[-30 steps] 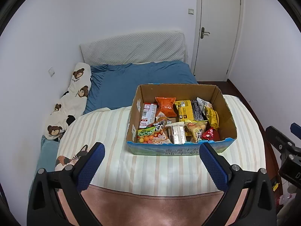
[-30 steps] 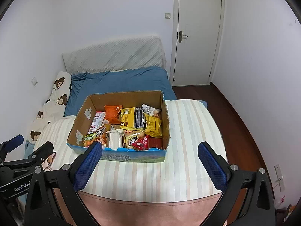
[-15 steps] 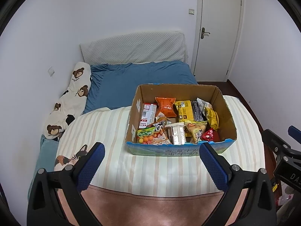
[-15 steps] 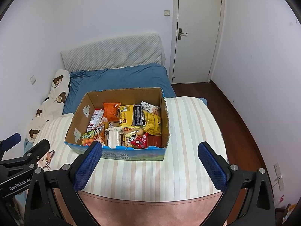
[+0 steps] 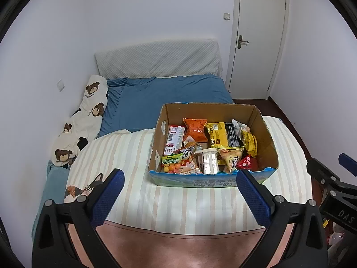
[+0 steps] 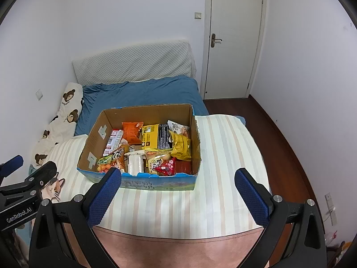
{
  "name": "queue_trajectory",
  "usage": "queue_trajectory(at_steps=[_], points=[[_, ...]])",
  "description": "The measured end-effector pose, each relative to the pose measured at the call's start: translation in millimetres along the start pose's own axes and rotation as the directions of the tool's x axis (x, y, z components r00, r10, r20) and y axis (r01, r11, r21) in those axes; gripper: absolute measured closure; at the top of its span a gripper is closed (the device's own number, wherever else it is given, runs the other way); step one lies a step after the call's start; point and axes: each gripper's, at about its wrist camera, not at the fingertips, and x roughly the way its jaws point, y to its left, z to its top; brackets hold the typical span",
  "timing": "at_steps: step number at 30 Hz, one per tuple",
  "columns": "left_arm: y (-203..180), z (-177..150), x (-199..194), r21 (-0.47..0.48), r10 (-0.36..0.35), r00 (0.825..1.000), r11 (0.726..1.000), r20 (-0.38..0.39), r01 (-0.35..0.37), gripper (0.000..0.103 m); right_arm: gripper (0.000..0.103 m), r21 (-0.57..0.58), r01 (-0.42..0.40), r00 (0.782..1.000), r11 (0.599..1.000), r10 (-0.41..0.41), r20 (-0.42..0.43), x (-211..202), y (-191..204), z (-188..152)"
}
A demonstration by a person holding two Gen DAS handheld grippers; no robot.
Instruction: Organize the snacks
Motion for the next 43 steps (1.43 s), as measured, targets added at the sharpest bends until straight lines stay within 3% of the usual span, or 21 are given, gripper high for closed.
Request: queue_trajectory(at_steps=[43], points=[[-4.7,-3.6,-2.5,-0.003,-0.015,1.0,1.0,0.0,0.015,0.0,0.0,0.01,-0.005,1.0,1.0,0.006,-0.01,-5.3,2.0,-5.5]])
